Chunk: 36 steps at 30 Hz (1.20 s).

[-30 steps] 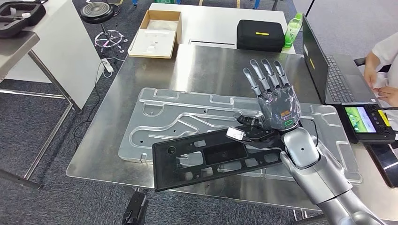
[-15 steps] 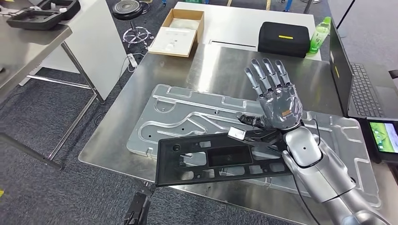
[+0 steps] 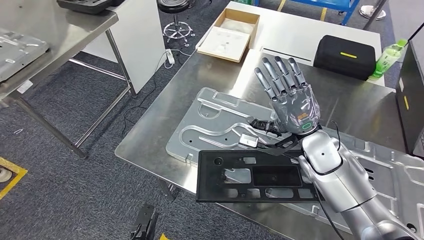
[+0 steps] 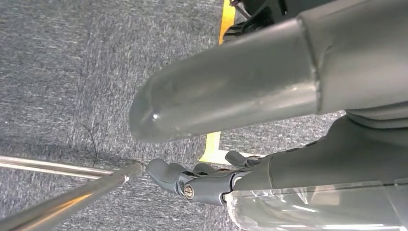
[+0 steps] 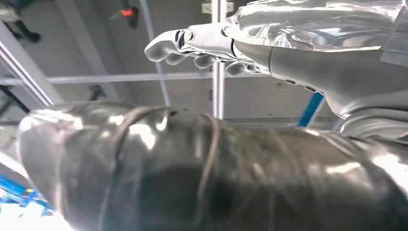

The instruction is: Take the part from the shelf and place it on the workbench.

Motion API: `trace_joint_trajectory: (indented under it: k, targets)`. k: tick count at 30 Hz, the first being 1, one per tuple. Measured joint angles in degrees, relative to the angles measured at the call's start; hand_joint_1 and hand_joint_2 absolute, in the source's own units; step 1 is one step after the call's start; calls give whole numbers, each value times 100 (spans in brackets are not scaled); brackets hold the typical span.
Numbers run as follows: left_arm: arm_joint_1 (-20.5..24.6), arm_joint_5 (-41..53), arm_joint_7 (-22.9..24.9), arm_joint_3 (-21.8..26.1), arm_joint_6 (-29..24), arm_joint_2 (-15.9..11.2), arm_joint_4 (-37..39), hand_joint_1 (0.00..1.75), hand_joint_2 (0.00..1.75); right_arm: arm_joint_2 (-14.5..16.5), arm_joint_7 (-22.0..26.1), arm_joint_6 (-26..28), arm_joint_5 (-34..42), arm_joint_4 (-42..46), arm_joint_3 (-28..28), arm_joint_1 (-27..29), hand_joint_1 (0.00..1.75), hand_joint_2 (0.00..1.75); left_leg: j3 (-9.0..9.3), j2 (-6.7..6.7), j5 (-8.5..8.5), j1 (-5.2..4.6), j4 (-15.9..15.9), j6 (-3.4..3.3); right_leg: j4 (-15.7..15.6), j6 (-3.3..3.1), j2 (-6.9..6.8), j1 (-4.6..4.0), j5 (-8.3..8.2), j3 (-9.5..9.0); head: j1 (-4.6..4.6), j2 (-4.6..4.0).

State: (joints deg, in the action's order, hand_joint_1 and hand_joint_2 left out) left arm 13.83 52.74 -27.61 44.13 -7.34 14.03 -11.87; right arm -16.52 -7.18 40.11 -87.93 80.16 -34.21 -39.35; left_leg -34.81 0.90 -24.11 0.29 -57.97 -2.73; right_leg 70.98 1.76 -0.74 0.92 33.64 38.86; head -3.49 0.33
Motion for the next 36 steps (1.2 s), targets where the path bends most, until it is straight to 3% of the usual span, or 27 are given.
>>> trace_joint_trajectory:
  k: [1,2,4,6,8,10,12,14,15,16,17,20,22,23,26,28,30,32,33,34,36]
  targets:
    - [-4,0,0,-4,1,3,0,0,0,0,39,0,0,6,0,-5,0,0,0,72,-2,0,-8,-1,269,6,33,0,62,145,1,0]
    - [-9,0,0,-8,2,5,0,0,0,0,78,0,0,21,0,-11,0,0,0,146,-5,1,-19,0,360,8,47,3,15,212,1,0]
    - [-15,0,0,-16,2,11,0,0,0,2,148,0,0,78,1,-50,0,0,4,296,-19,8,-51,16,-80,5,97,22,-366,53,1,0]
    - [-7,-1,0,-22,1,19,0,0,0,9,210,0,0,141,3,-124,0,0,-25,429,-41,10,-101,58,-777,-2,364,68,-686,-234,3,0]
    - [-1,-7,-1,-25,-4,22,0,0,0,18,260,-2,0,187,9,-177,0,0,-86,551,-40,18,-123,121,-1071,-19,550,79,-740,-346,3,0]
    - [-19,-15,-1,-26,-9,20,-1,0,0,44,298,-2,0,235,13,-206,0,0,-127,670,-17,32,-105,193,-1100,-69,450,70,-743,-356,4,0]
    - [-40,-17,-1,-26,-19,20,-1,0,0,80,329,-2,0,278,13,-240,0,0,-199,520,-108,20,-249,258,-1143,-143,312,88,-757,-390,20,0]
    - [-32,-17,-2,-27,-29,22,0,0,0,98,347,-2,0,314,13,-259,0,0,-469,161,-418,15,-837,310,-1165,-202,157,76,-756,-417,42,0]
    - [-26,-17,-2,-27,-33,22,0,0,0,101,351,-2,0,327,13,-260,0,0,-659,42,-589,22,-1226,329,-1164,-224,77,60,-748,-421,51,0]
    - [-25,-18,-2,-27,-37,21,0,0,0,104,356,-2,0,335,13,-260,0,0,-819,-21,-699,31,-1547,340,-1162,-235,-6,45,-740,-424,50,0]
    - [-30,-19,-2,-27,-41,21,0,0,0,109,360,-2,0,344,13,-259,0,0,-886,-44,-701,35,-1675,342,-1160,-242,-85,34,-732,-429,50,0]
    - [-43,-20,-2,-27,-46,20,0,0,0,120,366,-2,0,378,13,-262,0,0,-735,-69,-436,35,-1367,320,-1158,-244,-241,20,-714,-447,51,0]
    - [-43,-20,-2,-27,-47,20,0,0,0,121,366,-2,0,384,13,-263,0,0,-672,-75,-371,34,-1246,312,-1158,-242,-261,18,-710,-452,51,0]
    - [-41,-20,-3,-27,-49,20,0,0,0,126,367,-2,0,392,13,-265,0,0,-537,-150,-269,23,-999,288,-1158,-236,-292,12,-701,-465,51,0]
    - [-34,-26,-5,-27,-58,20,-1,0,0,166,379,-2,0,446,14,-287,0,0,-96,-323,11,-46,-106,100,-1153,-119,-483,-38,-620,-538,47,0]
    - [-37,-33,-7,-27,-61,21,-1,0,0,191,383,-2,0,473,20,-299,0,0,-58,-190,49,-29,9,3,-895,-42,-284,-28,-411,-459,46,0]
    - [-25,-32,-7,-27,-61,22,0,0,0,192,384,-1,0,474,24,-291,0,0,-58,-72,66,-19,22,-28,-212,-14,-1,-6,-57,-140,46,0]
    - [-30,-32,-6,-27,-60,22,0,0,0,192,395,-2,0,470,24,-268,0,0,-59,70,68,-21,12,-34,374,6,64,-3,110,176,45,0]
    - [-39,-32,-5,-27,-60,22,0,0,0,192,402,-2,0,469,24,-261,0,0,-59,148,66,-21,1,-33,398,11,72,-1,27,216,45,0]
    - [-44,-32,-5,-27,-61,22,0,0,0,192,410,-2,0,469,25,-258,0,0,-57,227,62,-19,-14,-27,190,9,87,4,-164,144,45,0]
    - [-42,-32,-4,-27,-61,23,0,0,0,192,416,-1,0,473,26,-265,0,0,-67,375,42,-22,-58,3,-563,-6,275,30,-595,-170,45,0]
